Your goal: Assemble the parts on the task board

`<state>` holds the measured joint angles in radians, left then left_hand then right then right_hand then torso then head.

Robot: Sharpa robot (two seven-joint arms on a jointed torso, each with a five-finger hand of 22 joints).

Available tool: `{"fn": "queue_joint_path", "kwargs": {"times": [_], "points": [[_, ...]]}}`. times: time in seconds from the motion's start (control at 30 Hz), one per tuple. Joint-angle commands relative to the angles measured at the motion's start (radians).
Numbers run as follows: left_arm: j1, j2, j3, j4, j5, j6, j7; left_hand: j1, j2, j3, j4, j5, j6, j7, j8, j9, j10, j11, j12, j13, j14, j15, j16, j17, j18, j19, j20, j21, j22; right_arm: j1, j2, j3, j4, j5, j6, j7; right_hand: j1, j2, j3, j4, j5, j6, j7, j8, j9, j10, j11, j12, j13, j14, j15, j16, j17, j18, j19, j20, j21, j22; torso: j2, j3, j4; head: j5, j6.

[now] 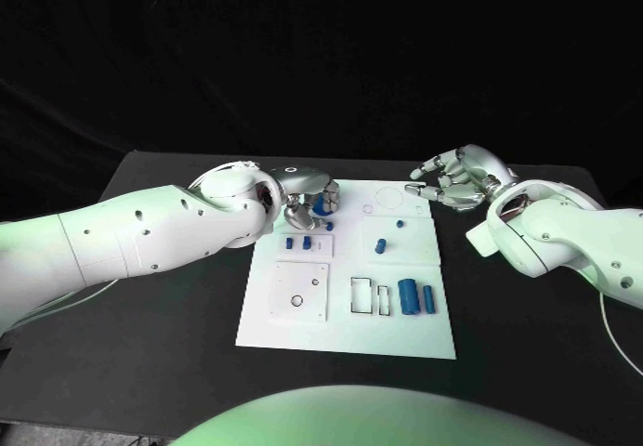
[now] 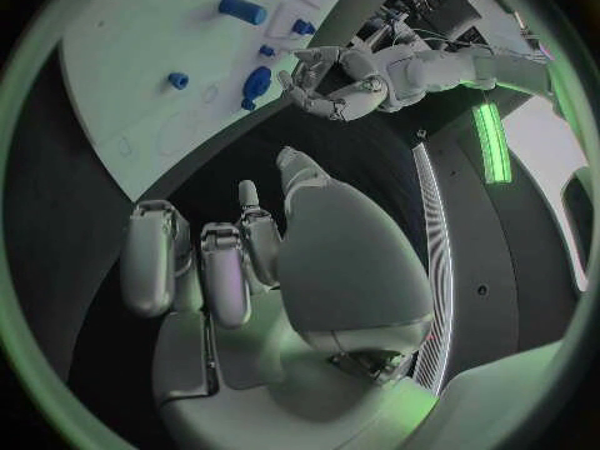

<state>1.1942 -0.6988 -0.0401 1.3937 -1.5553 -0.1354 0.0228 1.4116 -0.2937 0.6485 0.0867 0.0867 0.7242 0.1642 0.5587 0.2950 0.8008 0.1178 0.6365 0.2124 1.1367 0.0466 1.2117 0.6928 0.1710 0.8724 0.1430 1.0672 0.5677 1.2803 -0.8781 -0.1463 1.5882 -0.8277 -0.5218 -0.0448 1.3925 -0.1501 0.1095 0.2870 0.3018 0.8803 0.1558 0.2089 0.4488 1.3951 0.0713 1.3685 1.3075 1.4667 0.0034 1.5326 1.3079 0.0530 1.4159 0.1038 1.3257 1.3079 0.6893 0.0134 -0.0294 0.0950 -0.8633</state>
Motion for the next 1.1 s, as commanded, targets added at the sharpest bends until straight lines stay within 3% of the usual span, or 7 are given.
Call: {"fn": "queue_joint_path", "kwargs": {"times": [0.03, 0.33, 0.53, 1.1], "points": [[0.001, 0.014, 0.0, -0.015, -0.083, 0.08, -0.01, -0.013, 0.003, -0.003, -0.007, -0.001, 0.011, 0.001, -0.009, -0.006, 0.004, 0.003, -0.006, -0.005, 0.016, 0.002, 0.016, 0.017, 0.014, 0.01, 0.002, 0.006, 0.001, -0.001, 0.002, 0.0, 0.0, -0.009, 0.005, 0.009, -0.006, -0.001, 0.005, 0.0, 0.0, -0.007, -0.001, 0.005, 0.001, -0.004, 0.0, -0.004, 0.029, 0.073, -0.004, -0.007, 0.126, 0.014, -0.005, 0.002, -0.006, 0.068, 0.0, 0.0007, -0.0002, 0.001, 0.0], [0.001, 0.049, -0.001, -0.052, -0.098, 0.114, -0.013, -0.017, 0.005, -0.003, -0.012, -0.001, 0.023, 0.0, -0.02, -0.017, 0.011, 0.003, -0.012, -0.017, 0.033, 0.002, 0.046, 0.041, 0.014, 0.016, 0.003, 0.012, 0.004, -0.001, 0.003, 0.0, 0.0, -0.009, 0.004, 0.01, -0.006, -0.001, 0.005, 0.0, 0.0, -0.007, -0.001, 0.005, 0.001, -0.004, 0.0, -0.004, 0.029, 0.073, -0.004, -0.007, 0.126, 0.014, -0.005, 0.002, -0.006, 0.068, 0.001, -0.0002, -0.0016, -0.002, 0.0], [0.001, 0.067, -0.001, -0.07, -0.102, 0.117, -0.016, -0.019, 0.008, 0.003, -0.015, -0.001, 0.035, 0.0, -0.029, -0.027, 0.024, 0.001, -0.015, -0.027, 0.054, 0.001, 0.075, 0.071, 0.014, 0.022, 0.002, 0.02, 0.007, -0.001, 0.005, 0.0, 0.001, -0.009, -0.001, 0.013, -0.006, 0.0, 0.006, 0.0, 0.0, -0.008, -0.001, 0.006, 0.001, -0.003, 0.0, -0.004, 0.029, 0.073, -0.004, -0.007, 0.125, 0.014, -0.005, 0.002, -0.006, 0.068, 0.0, -0.0001, 0.0011, -0.005, 0.0], [0.001, 0.09, -0.004, -0.083, -0.107, 0.141, -0.014, -0.007, 0.019, 0.05, -0.036, -0.004, 0.095, -0.005, -0.052, -0.05, 0.084, -0.012, -0.035, -0.058, 0.083, -0.01, 0.128, 0.102, 0.014, 0.03, -0.009, 0.059, 0.028, -0.001, 0.004, 0.0, 0.003, -0.009, -0.001, 0.014, -0.006, 0.001, 0.007, -0.001, 0.0, -0.007, -0.001, 0.007, 0.001, -0.002, 0.0, -0.003, 0.031, 0.073, -0.004, -0.007, 0.126, 0.013, -0.004, 0.002, -0.005, 0.069, 0.0, -0.0013, 0.0016, -0.005, -0.009]]}}
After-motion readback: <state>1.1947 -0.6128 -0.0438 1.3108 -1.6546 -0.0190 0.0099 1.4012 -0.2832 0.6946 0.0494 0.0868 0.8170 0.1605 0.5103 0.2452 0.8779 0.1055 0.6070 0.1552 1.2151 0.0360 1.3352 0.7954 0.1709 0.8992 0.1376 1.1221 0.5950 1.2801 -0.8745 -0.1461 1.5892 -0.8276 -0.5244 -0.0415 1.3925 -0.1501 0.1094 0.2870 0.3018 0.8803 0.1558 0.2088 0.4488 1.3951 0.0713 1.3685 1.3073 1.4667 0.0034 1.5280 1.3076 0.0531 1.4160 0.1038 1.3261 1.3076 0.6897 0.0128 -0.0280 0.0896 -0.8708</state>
